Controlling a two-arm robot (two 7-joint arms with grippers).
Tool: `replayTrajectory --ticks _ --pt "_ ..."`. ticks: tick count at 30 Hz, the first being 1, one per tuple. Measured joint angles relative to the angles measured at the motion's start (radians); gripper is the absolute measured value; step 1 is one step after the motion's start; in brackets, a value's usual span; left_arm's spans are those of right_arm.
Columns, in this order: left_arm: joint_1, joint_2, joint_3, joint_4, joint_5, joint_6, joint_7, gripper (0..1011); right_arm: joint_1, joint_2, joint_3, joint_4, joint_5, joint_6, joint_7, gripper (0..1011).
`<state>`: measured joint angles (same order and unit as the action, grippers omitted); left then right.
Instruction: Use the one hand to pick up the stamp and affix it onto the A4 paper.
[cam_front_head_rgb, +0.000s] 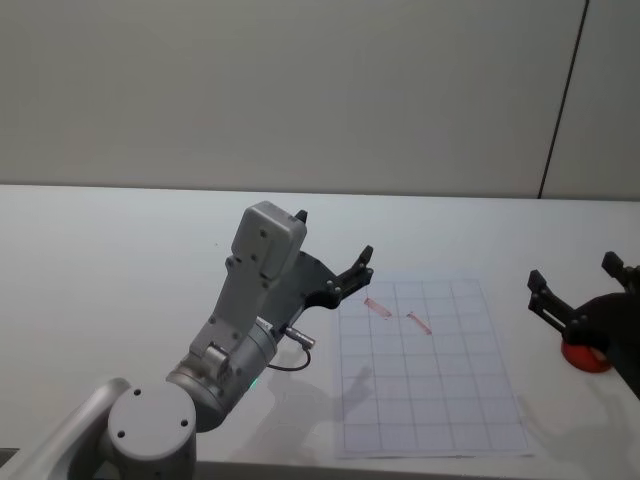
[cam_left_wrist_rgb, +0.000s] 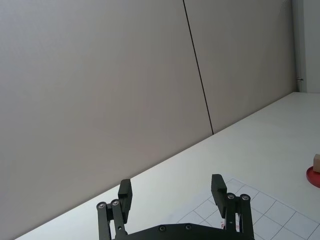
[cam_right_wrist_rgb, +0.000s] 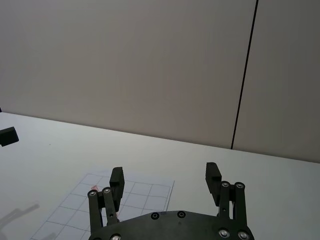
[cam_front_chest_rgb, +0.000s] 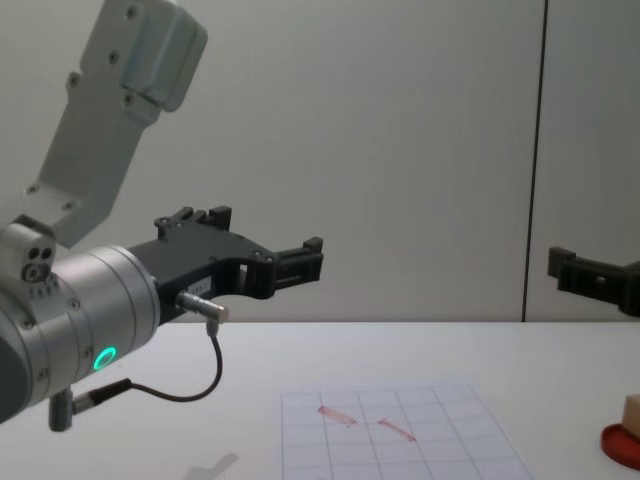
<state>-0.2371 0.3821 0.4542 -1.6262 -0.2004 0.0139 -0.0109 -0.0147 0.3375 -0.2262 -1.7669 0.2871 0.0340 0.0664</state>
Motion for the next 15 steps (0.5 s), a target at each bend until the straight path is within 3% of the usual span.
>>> replayTrajectory --ticks 15 --pt "0.000 0.000 0.000 0.000 0.000 0.000 0.000 1002 0.000 0.000 0.000 0.000 0.000 0.000 0.000 1001"
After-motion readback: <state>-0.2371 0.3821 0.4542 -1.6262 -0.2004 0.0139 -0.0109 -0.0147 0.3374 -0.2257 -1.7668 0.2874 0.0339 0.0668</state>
